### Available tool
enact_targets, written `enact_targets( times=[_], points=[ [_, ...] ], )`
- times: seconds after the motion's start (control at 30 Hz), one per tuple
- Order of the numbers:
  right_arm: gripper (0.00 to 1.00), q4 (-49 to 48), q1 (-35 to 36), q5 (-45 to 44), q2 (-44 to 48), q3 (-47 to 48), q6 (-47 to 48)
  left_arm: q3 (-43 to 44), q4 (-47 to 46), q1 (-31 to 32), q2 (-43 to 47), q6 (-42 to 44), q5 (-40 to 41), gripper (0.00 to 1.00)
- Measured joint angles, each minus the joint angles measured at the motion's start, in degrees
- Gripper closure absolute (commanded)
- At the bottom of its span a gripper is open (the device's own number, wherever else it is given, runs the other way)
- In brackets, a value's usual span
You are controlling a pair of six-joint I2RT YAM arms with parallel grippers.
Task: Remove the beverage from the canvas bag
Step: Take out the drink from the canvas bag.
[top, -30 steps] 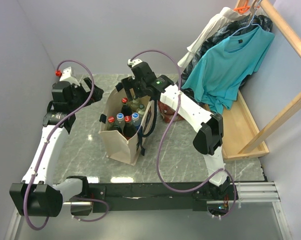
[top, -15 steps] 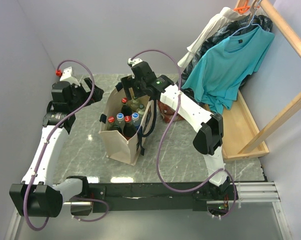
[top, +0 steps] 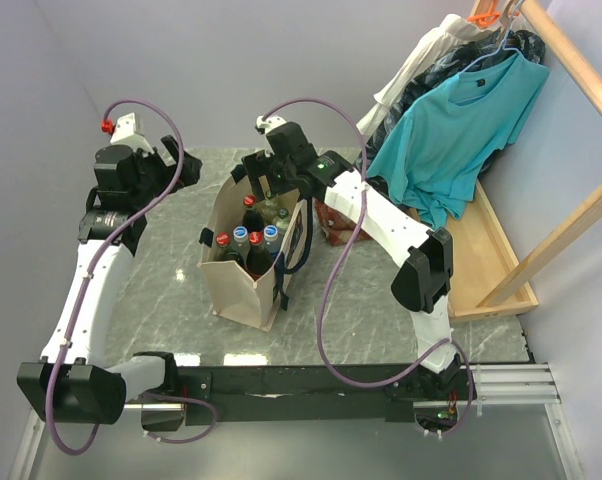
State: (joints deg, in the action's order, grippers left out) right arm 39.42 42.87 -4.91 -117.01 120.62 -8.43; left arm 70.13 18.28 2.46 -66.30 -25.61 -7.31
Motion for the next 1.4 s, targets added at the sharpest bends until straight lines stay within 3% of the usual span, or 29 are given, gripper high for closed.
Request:
enact_targets(
  times=[0.47,1.2,1.4],
  points=[
    [0.00,-1.8,0.0,1.1,0.2,-2.1,2.2,0.0,-0.4,0.0,-0.4,0.5,5.6,0.04],
    [0.00,-2.3,0.0,3.4,0.7,-3.6,3.6,-1.7,-1.0,0.0,-0.2,0.5,6.7,0.04],
    [0.05,-0.7,0.0,2.3,0.4,-0.7,3.6,-2.1,-1.0,0.0,0.1,0.5,5.7,0.04]
  ],
)
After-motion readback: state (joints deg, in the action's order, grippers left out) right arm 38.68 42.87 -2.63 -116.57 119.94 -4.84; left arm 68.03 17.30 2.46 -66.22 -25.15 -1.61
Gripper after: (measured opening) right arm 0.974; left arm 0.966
